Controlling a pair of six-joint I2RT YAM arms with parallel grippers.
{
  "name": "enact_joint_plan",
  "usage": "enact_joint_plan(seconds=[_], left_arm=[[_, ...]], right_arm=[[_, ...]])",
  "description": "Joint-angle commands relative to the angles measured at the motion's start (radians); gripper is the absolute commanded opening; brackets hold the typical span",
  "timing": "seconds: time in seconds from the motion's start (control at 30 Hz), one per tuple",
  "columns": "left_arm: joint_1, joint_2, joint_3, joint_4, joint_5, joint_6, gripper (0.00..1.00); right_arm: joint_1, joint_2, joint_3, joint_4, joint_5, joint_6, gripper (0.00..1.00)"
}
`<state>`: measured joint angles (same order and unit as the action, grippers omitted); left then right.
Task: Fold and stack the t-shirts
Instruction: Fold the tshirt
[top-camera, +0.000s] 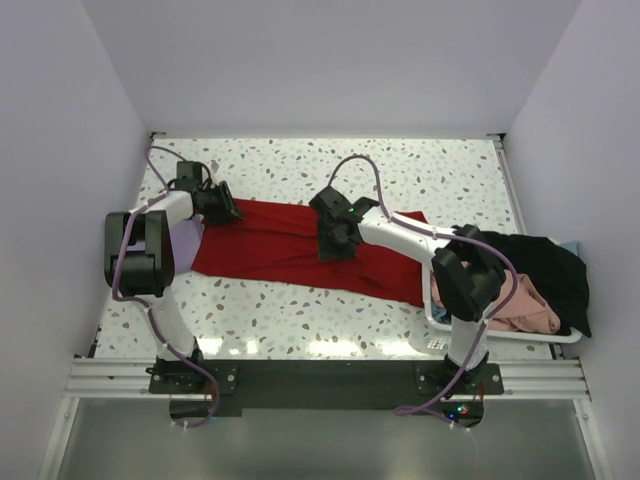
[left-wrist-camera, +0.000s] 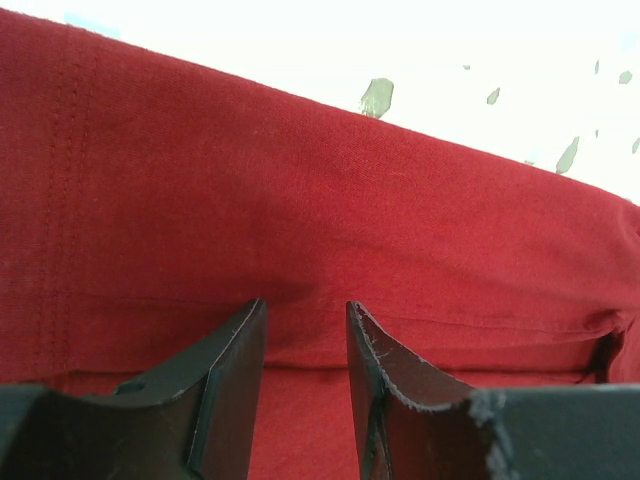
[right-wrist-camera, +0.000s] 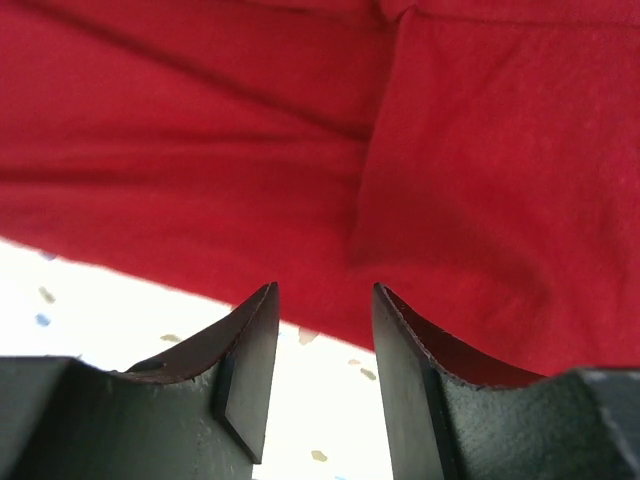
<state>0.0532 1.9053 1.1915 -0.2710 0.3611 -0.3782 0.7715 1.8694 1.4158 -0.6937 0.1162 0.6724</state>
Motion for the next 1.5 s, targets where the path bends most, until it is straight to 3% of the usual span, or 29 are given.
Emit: enact_joint_plan(seconds=[0.0, 0.27, 0.4, 0.7, 0.87, 1.0, 1.47], left_arm=[[0.007, -0.015, 0.043, 0.013, 0.016, 0.009, 0.43], [0.007, 0.003, 0.063, 0.009, 0.018, 0.010, 0.43], [0.007, 0.003, 0.059, 0.010, 0.019, 0.010, 0.43], [0.007, -0.008, 0.042, 0.019, 0.019, 0.012, 0.43], [0.007, -0.012, 0.036, 0.023, 0.022, 0.009, 0.43], [0.007, -0.018, 0.033, 0.027, 0.024, 0.007, 0.43], [0.011, -0.018, 0.033, 0.023, 0.018, 0.009, 0.43]], right_arm=[[0.002, 0.053, 0.061, -0.055, 0.082, -0.025, 0.45], [0.002, 0.089, 0.048, -0.047, 0.103, -0.028, 0.37], [0.003, 0.094, 0.038, -0.038, 0.092, -0.036, 0.17], [0.000, 0.076, 0.000, -0.009, 0.059, -0.034, 0.02], [0.002, 0.043, 0.008, -0.009, 0.054, -0.020, 0.06], [0.002, 0.048, 0.017, -0.006, 0.057, -0.014, 0.22], [0.002, 0.030, 0.029, 0.017, 0.045, -0.011, 0.30]])
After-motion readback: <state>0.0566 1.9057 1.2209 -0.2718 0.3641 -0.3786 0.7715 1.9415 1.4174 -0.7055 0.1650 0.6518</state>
